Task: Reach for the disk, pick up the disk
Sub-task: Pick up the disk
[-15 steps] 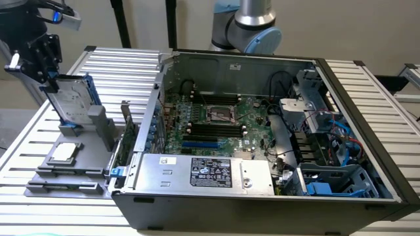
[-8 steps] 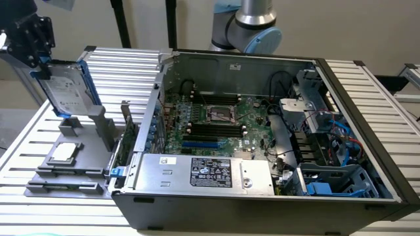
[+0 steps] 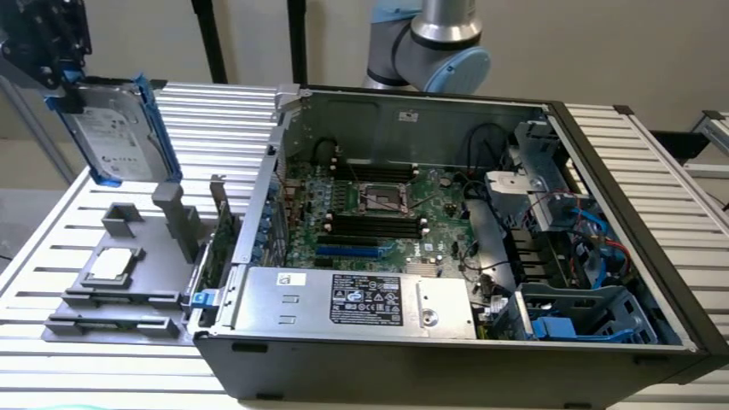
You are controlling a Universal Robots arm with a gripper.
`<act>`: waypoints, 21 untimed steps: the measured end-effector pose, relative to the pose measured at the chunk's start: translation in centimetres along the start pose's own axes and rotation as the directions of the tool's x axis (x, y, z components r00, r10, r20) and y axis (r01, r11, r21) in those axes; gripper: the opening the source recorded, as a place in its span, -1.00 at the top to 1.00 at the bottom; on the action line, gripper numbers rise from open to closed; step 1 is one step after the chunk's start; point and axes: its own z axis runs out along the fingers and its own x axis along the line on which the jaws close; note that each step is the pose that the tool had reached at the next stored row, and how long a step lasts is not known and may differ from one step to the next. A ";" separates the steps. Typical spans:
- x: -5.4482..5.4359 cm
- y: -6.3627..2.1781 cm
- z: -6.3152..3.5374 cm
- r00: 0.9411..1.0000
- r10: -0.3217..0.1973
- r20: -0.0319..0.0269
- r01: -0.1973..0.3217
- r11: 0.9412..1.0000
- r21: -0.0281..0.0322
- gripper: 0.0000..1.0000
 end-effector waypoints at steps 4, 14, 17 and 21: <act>0.1 -1.18 -1.47 1.000 -0.005 0.011 0.005 1.000 0.000 0.35; 0.3 -5.32 -4.67 0.999 -0.010 0.042 0.010 1.000 -0.001 0.35; 0.4 -6.69 -5.62 0.999 -0.010 0.050 0.010 1.000 -0.001 0.35; 0.5 -8.50 -6.88 0.998 -0.010 0.062 0.010 1.000 -0.001 0.35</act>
